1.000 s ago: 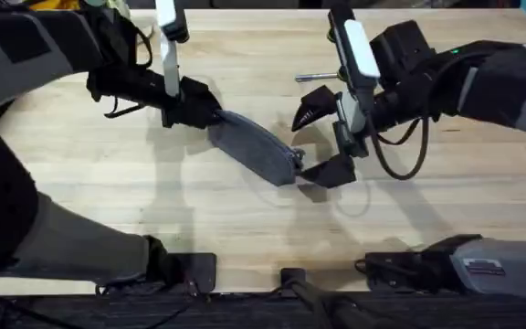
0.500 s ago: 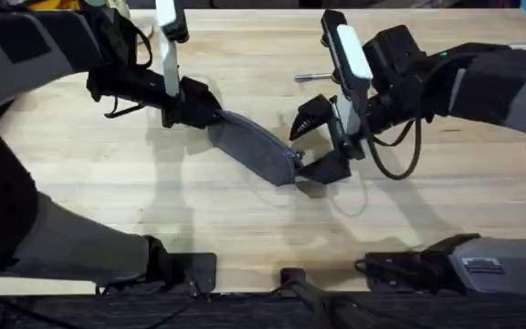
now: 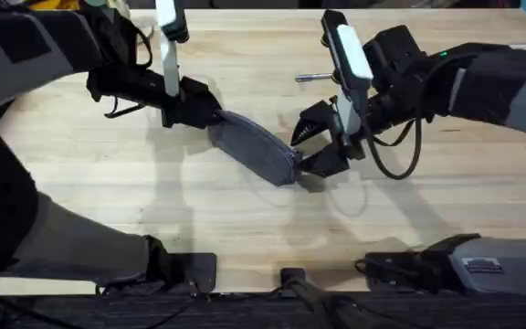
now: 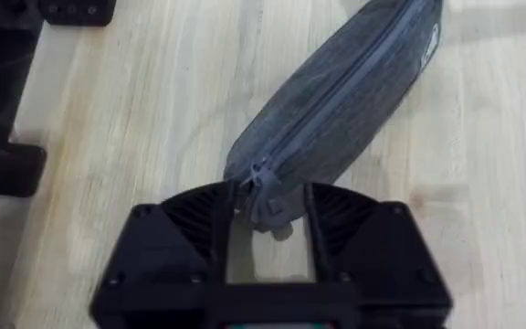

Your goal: Unzip the bag, pick up the pens from the table one at a time and place them inside, then zip the bag closed.

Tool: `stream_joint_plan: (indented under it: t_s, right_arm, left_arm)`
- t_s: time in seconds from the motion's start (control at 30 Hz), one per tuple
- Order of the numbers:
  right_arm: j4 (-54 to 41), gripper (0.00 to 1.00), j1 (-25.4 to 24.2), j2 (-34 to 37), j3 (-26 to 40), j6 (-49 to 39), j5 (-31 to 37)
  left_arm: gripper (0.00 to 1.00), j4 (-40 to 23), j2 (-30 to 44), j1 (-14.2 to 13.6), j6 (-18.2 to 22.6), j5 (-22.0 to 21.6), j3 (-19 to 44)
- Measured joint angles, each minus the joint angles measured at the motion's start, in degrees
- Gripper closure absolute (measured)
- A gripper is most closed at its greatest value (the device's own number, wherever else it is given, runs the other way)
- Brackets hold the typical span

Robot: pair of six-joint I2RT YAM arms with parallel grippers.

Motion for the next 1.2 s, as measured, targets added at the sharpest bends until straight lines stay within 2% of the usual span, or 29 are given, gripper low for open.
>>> stream_joint_plan:
  t_s: [0.03, 0.13, 0.17, 0.23, 0.27, 0.7, 1.2]
  right_arm:
    - [0.0, 0.538, 0.0, 0.0, 0.0, 0.0, 0.0]
    - [-0.2, 0.664, 0.0, -0.1, 0.0, -0.2, 0.0]
    - [-0.2, 0.719, 0.0, -0.2, 0.0, -0.2, 0.0]
    - [-0.3, 0.928, 0.0, -0.8, 0.0, -0.1, 0.0]
    - [-0.5, 0.957, 0.0, -1.1, 0.0, -0.2, 0.0]
    - [-0.5, 0.968, 0.0, -1.5, 0.0, 0.5, 0.1]
    - [-0.3, 0.969, 0.7, -6.7, 0.0, 1.7, 0.8]
  left_arm:
    - [0.959, 0.0, 0.0, 0.0, 0.0, 0.0, 0.0]
    - [0.959, 0.0, 0.0, 0.0, 0.0, 0.0, 0.0]
    - [0.959, 0.0, 0.0, 0.0, 0.0, 0.0, 0.0]
    - [0.959, 0.0, 0.0, 0.0, 0.0, 0.0, 0.0]
    - [0.959, 0.0, 0.0, 0.0, 0.0, 0.0, 0.0]
    - [0.959, -0.1, 0.0, 0.0, 0.0, 0.0, 0.0]
    - [0.959, 0.0, 0.0, 0.2, 0.0, 0.0, 0.0]
